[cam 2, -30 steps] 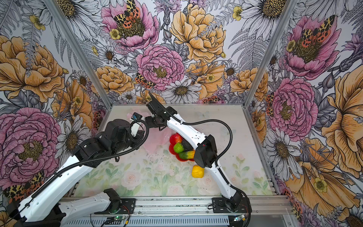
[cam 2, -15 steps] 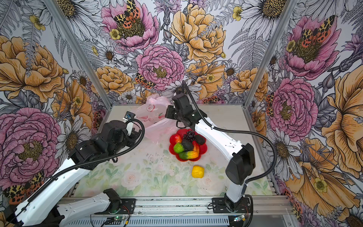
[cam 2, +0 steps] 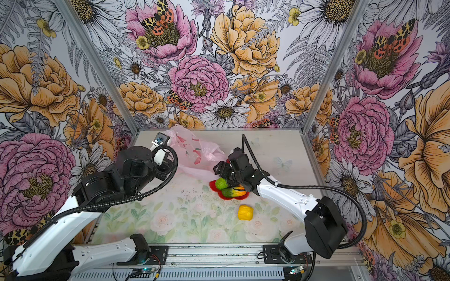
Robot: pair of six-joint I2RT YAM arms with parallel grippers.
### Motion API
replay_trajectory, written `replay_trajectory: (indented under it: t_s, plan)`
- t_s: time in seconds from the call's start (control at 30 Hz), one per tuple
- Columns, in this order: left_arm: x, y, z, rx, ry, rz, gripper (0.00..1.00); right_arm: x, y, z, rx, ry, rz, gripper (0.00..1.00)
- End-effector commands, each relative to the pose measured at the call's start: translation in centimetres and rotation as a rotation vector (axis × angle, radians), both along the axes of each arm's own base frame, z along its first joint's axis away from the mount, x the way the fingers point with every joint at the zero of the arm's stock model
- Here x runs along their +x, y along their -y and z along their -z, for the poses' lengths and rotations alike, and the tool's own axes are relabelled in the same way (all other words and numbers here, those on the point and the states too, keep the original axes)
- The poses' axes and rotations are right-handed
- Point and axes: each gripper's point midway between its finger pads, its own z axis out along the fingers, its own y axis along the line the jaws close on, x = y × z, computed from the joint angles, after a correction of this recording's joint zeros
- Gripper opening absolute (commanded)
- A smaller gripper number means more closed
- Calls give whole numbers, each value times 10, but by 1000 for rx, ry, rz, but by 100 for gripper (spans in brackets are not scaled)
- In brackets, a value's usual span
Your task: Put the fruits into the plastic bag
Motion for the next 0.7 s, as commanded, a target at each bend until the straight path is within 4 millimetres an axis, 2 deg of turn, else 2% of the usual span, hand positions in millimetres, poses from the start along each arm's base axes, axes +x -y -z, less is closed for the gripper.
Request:
replay_trajectory:
  t_s: [0.0,0.07,0.17,0.3,0.53,0.67]
  plan:
    - [3,6,-9,24,33,9,0,-1,31,-52,-146,142,-2,87]
    - [4,9,-11,20,32,19,0,-1,32,-67,-187,174,-35,99]
    - [4,13,-15,15,39,31,0,4,30,-90,-261,222,-70,100]
    - [6,16,-19,13,45,41,0,14,25,-105,-351,262,-117,100]
    - [7,23,-22,10,43,59,0,18,-29,-121,-416,319,-312,99]
    - [8,29,-19,12,34,75,0,26,-40,-118,-469,324,-312,99]
